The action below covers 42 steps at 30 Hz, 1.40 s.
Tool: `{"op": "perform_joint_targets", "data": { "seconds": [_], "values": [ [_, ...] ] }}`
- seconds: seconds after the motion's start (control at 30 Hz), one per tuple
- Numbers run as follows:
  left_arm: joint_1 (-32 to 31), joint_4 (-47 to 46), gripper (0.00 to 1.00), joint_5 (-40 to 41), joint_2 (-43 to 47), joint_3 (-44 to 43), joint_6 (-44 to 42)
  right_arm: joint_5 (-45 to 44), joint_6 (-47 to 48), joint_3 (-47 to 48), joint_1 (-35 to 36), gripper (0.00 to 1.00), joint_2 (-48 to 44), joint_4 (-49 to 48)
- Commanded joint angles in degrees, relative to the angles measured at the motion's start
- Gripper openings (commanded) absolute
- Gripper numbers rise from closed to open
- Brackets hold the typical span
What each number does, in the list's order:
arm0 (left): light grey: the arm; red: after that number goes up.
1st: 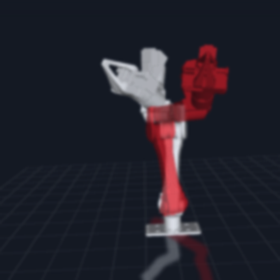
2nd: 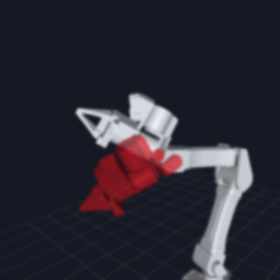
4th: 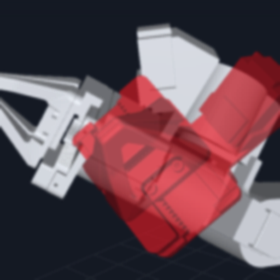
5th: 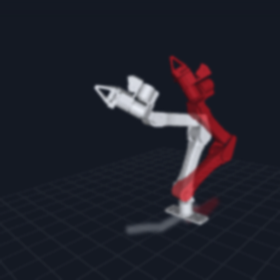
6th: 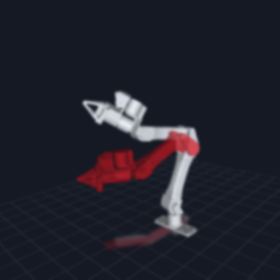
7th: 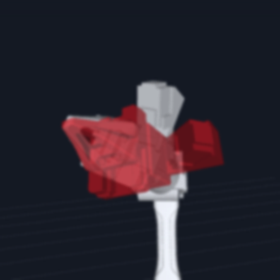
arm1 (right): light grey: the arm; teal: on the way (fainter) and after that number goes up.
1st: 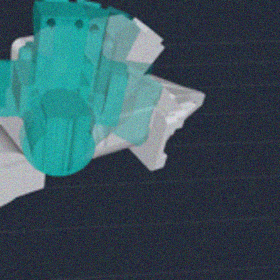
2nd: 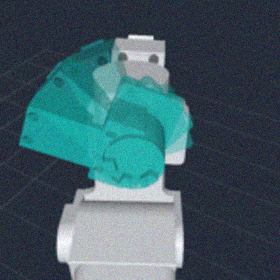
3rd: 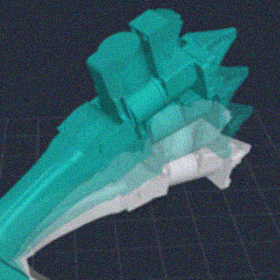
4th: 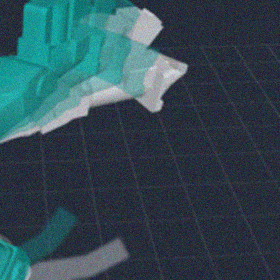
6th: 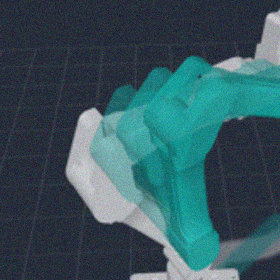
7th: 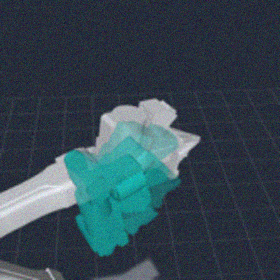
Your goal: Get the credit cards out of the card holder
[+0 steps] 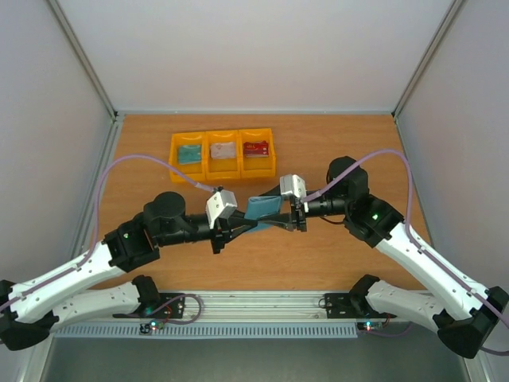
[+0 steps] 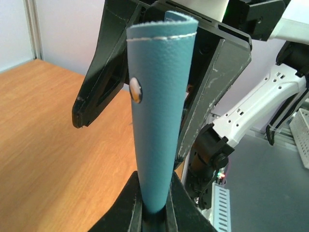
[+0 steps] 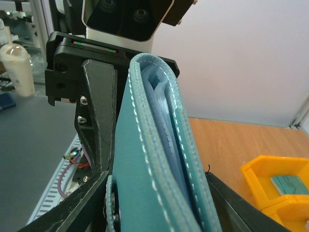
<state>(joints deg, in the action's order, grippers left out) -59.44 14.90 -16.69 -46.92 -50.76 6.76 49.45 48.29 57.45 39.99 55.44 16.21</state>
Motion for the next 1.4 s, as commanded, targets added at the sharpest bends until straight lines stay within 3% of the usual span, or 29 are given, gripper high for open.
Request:
{"op": "perform_joint_targets", "data": {
  "seconds": [0.0,0.1,0.27,0.57,0.7,0.9,1.0,1.03,1.13,1.37],
  "values": [
    [1.7,-4.9,0.00,-4.6,0.3,0.1,7.4,-3.0,-6.4,1.6,0.1,0.51,2.0,-0.6],
    [5.6,-8.7,0.00,-9.2,0.6,2.1,13.4,-4.1,-7.8,1.5,-0.7,0.48,2.0,1.4],
    [8.3,-14.2,0.00,-14.9,0.0,4.8,18.6,-2.7,-12.7,-1.3,-3.7,0.33,0.3,-0.4],
    [10.4,-18.9,0.00,-17.2,-1.9,6.1,22.6,1.9,-15.5,-1.8,-4.7,0.31,0.5,-0.4],
    [13.1,-20.5,0.00,-17.8,-3.3,7.1,26.4,3.2,-16.0,0.4,-6.9,0.48,0.2,2.9],
    [14.9,-16.4,0.00,-8.0,-2.8,10.8,30.3,-6.3,-26.4,3.9,-11.7,0.61,0.8,10.7],
    [15.0,-21.2,0.00,-8.4,-1.8,14.8,30.7,-2.5,-27.6,3.9,-12.3,0.65,4.3,13.6],
    [14.9,-23.1,0.00,-8.9,-1.4,16.2,31.5,0.8,-27.9,3.3,-12.5,0.70,5.0,13.0],
    [14.9,-27.3,0.00,-9.6,0.2,19.6,32.7,7.1,-28.6,1.3,-12.6,0.97,6.3,10.5],
    [17.1,-35.4,0.00,-9.1,1.5,22.3,35.0,-1.1,-27.8,-4.2,-10.7,0.92,3.8,11.5]
  ]
}}
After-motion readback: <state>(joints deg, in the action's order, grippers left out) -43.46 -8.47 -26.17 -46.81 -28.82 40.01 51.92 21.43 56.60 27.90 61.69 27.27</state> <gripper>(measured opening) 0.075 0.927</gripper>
